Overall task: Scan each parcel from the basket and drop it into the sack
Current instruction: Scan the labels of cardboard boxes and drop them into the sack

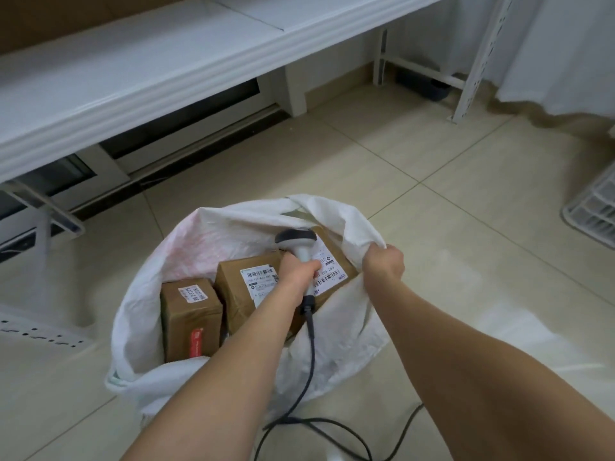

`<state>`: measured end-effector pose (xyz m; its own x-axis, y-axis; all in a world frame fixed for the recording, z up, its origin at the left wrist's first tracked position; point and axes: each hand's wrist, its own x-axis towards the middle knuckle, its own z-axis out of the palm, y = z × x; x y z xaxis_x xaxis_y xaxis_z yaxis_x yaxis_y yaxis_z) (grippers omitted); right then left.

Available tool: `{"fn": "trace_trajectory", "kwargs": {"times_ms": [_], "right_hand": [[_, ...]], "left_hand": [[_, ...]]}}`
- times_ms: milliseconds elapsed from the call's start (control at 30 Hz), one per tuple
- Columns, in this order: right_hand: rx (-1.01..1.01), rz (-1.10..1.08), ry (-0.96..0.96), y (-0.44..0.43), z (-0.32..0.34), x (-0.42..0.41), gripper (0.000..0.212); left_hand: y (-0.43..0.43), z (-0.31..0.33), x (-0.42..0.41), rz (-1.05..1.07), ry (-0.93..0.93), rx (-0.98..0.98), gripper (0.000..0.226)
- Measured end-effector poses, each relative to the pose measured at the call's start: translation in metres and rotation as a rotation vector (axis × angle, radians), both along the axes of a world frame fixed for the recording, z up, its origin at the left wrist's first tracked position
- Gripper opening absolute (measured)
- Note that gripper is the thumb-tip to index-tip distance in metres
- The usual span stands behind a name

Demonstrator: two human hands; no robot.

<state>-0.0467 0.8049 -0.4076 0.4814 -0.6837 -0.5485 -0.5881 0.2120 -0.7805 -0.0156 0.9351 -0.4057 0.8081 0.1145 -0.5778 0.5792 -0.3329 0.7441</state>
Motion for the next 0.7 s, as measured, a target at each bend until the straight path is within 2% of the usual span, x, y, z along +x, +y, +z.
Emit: {"fn": "trace_trajectory", "kwargs": {"times_ms": [67, 133, 300, 367, 400, 467, 500, 533, 567, 633, 667, 700], "right_hand": [[-0.099, -0.01, -0.101, -0.002, 0.032, 0.005, 0.028], [-0.187, 0.0, -0.113, -0.004, 0.054, 0.005, 0.029], [-0.2, 0.023, 0.135, -0.02, 0.059, -0.01, 0.036], [-0.435, 0.152, 0.197, -0.02, 0.065, -0.009, 0.049], [-0.595, 0.236, 0.159, -0.015, 0.071, -0.007, 0.049], [-0.855, 0.514, -0.034, 0.008, 0.08, -0.002, 0.036], [-0.892, 0.719, -0.1, 0.024, 0.082, -0.002, 0.03], [-0.858, 0.945, -0.085, 0.039, 0.079, -0.006, 0.025], [-0.782, 1.182, 0.024, 0.052, 0.065, -0.008, 0.024], [-0.61, 1.533, 0.418, 0.06, 0.027, -0.028, 0.036], [-0.504, 1.58, 0.667, 0.059, 0.008, -0.044, 0.041], [-0.374, 1.524, 0.821, 0.055, -0.01, -0.055, 0.043]], "left_hand": [[-0.004, 0.003, -0.002, 0.015, -0.01, 0.027, 0.034], [-0.01, 0.011, -0.004, 0.012, -0.007, 0.061, 0.035], [-0.011, 0.02, -0.013, -0.033, 0.015, 0.108, 0.031], [-0.004, 0.022, -0.014, -0.03, 0.012, 0.122, 0.031], [-0.001, 0.023, -0.014, -0.023, 0.008, 0.121, 0.032], [0.009, 0.028, -0.013, -0.004, -0.008, 0.141, 0.039], [0.015, 0.03, -0.013, 0.002, -0.012, 0.151, 0.041], [0.022, 0.034, -0.015, 0.007, -0.014, 0.149, 0.042], [0.029, 0.034, -0.015, 0.007, -0.011, 0.157, 0.04], [0.048, 0.034, -0.016, 0.02, 0.002, 0.165, 0.03], [0.058, 0.034, -0.018, 0.017, 0.011, 0.173, 0.022], [0.068, 0.033, -0.019, 0.024, 0.008, 0.187, 0.014]]}}
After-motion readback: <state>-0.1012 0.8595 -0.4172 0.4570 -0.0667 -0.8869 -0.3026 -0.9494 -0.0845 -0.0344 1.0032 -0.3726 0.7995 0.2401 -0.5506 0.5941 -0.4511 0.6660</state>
